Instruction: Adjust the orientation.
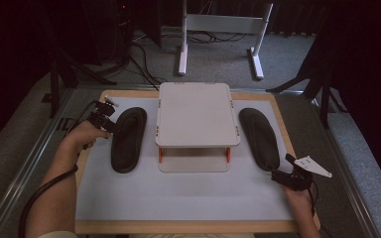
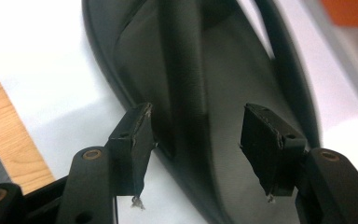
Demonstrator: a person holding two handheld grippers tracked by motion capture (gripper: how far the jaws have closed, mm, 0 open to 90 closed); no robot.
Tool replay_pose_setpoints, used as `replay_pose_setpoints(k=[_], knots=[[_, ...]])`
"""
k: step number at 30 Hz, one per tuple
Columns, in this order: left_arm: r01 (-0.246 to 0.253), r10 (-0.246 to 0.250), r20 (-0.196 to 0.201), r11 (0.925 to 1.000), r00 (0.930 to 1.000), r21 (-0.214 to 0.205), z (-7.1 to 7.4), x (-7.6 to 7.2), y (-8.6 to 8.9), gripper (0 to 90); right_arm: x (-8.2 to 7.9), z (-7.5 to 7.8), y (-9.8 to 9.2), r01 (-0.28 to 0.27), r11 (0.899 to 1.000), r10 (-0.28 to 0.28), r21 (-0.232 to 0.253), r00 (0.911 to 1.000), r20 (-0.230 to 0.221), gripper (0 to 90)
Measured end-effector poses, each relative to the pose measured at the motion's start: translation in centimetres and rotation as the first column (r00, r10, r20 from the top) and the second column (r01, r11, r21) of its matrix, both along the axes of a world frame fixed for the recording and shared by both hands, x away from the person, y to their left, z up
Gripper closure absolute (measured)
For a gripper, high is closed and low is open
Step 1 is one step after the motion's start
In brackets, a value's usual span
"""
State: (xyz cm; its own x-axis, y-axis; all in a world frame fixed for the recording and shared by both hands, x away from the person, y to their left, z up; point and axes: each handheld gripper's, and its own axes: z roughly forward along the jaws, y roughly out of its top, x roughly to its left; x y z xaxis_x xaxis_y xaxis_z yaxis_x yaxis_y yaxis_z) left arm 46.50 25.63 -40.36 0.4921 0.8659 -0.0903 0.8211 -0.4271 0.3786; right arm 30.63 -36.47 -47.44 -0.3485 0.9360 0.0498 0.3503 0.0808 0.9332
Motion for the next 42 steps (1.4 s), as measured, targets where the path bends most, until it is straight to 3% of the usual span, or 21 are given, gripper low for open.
replay_pose_setpoints(k=[3,9,21,26,30,33,42], knots=[[-0.01,0.01,0.002,0.9999,0.9999,0.005,-0.4,0.4,-0.1,45.3,0.0,0.0,0.0,0.0,1.0,0.0,-0.002,1.0,0.001,13.1],[-0.005,0.005,-0.03,0.9999,0.9995,0.016,-1.1,1.1,-0.2,47.7,0.0,0.0,0.1,-0.003,1.0,0.003,-0.008,1.0,0.0,13.1],[-0.007,0.01,-0.072,0.9993,0.9973,0.038,-2.1,1.8,-1.0,65.3,0.0,0.0,0.0,-0.001,1.0,0.001,-0.007,1.0,-0.001,13.2],[-0.054,0.058,-0.086,0.9974,0.9946,0.048,-2.0,2.2,-1.0,70.6,0.1,-0.1,0.1,-0.004,1.0,0.004,-0.01,1.0,-0.003,13.2],[-0.052,0.056,-0.083,0.9972,0.9949,0.053,-2.0,2.1,-1.0,71.6,0.1,-0.1,0.1,-0.002,1.0,0.002,-0.011,1.0,-0.002,13.2],[-0.077,0.081,-0.069,0.995,0.9943,0.064,-1.7,2.1,-0.9,72.4,0.1,-0.1,0.1,-0.002,1.0,0.002,-0.011,1.0,-0.002,13.2],[-0.112,0.114,-0.046,0.9926,0.9924,0.046,-0.8,1.3,-0.2,73.1,0.1,-0.1,0.1,-0.004,1.0,0.004,-0.013,1.0,-0.003,13.2]])
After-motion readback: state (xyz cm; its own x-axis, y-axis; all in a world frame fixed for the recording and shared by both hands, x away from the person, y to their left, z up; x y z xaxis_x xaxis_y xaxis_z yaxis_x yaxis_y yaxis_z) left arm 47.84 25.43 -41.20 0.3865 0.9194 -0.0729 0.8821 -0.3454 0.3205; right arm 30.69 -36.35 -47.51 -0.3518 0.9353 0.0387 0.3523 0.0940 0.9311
